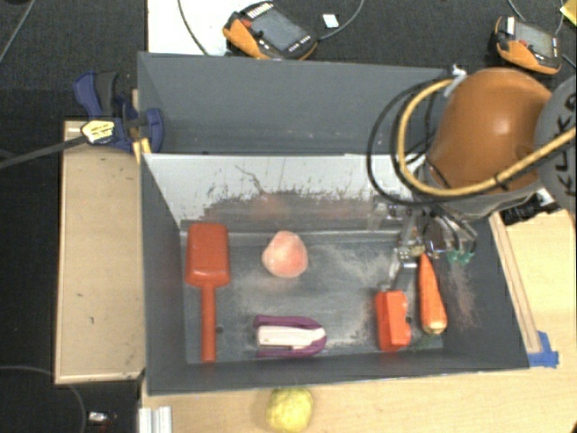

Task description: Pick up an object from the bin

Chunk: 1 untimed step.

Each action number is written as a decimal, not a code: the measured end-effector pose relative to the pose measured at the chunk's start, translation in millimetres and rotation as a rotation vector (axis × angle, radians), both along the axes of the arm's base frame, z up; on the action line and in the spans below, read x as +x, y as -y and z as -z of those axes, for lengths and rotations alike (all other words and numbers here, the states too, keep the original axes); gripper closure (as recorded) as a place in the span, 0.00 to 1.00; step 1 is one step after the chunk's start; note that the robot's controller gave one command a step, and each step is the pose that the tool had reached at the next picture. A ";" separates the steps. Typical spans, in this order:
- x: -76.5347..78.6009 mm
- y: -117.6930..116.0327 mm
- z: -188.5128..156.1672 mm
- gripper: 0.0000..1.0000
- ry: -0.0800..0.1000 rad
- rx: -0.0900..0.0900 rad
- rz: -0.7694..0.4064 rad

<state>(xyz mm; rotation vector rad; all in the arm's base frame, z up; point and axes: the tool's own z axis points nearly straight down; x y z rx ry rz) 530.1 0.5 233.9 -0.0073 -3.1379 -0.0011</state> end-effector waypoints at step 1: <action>1.4 0.0 -3.1 0.00 0.007 0.000 0.000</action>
Offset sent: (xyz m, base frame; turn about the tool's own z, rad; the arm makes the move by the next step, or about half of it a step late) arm 0.0575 -0.0095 -0.1639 0.1513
